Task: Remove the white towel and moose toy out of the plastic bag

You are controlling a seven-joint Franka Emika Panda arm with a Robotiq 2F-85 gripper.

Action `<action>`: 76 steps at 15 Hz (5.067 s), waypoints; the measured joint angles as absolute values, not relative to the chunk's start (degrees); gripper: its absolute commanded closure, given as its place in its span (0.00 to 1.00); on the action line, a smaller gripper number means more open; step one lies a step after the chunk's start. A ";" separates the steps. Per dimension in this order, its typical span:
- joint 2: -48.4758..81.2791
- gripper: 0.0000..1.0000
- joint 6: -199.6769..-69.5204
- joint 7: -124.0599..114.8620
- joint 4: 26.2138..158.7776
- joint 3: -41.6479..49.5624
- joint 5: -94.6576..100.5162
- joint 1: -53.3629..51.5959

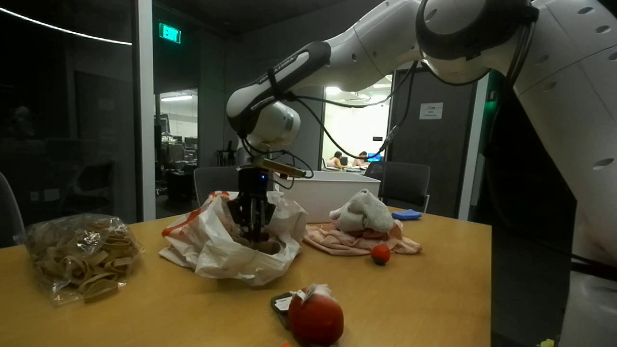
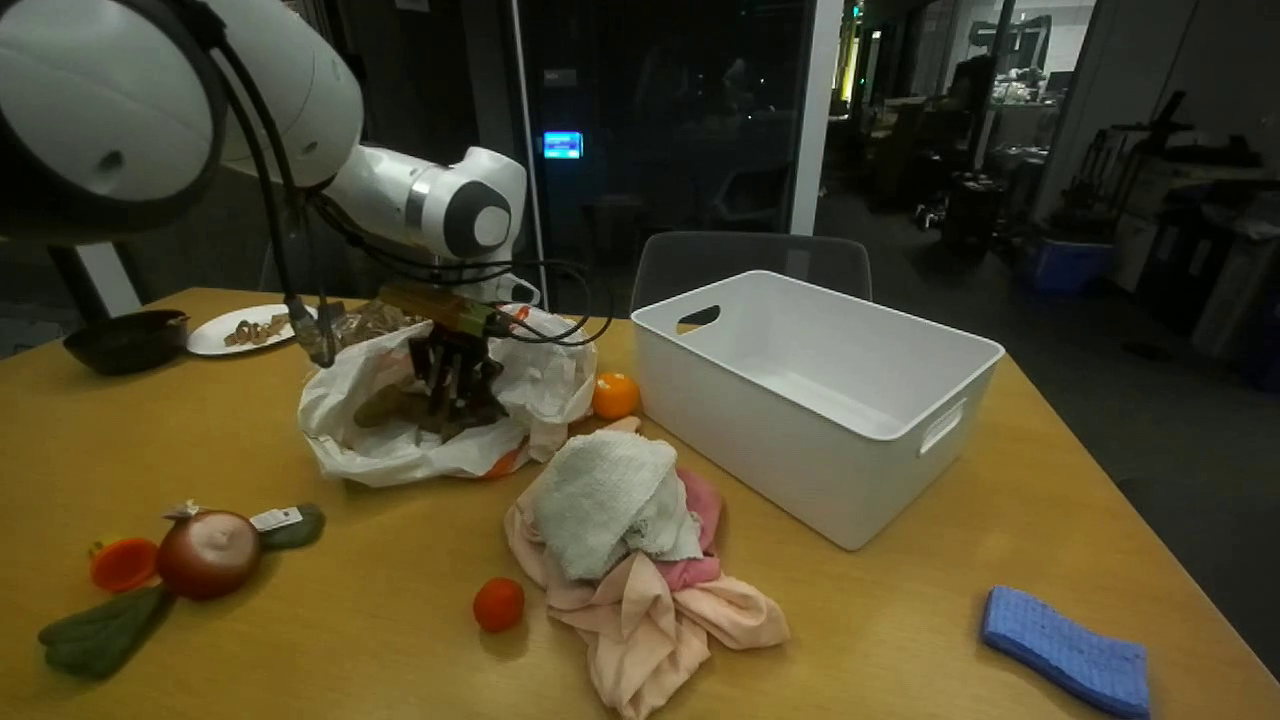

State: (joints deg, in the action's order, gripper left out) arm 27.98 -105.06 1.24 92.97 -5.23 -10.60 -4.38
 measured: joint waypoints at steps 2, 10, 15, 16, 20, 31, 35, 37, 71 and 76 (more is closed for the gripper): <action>27.94 0.42 -105.06 1.36 92.95 -5.12 -10.62 -3.53; 28.39 0.00 -108.75 1.89 93.39 -3.99 -4.15 -3.33; 29.24 0.41 -109.65 1.89 93.49 -3.62 -2.80 -3.22; 29.32 0.49 -109.65 1.88 93.48 -3.59 -2.83 -3.15; 29.33 0.79 -109.59 1.80 93.30 -3.57 -3.76 -2.50; 28.39 0.97 -108.57 -0.11 92.71 -2.89 -6.90 -0.85; 23.22 0.97 -97.70 -4.18 91.65 -2.90 -13.91 -0.56; 20.01 0.97 -91.39 -10.38 90.99 -2.37 -15.01 -0.53; 5.50 0.62 -69.03 -49.40 120.49 8.18 -20.82 4.28; 3.94 0.36 -73.22 -48.08 124.00 8.97 -20.82 5.97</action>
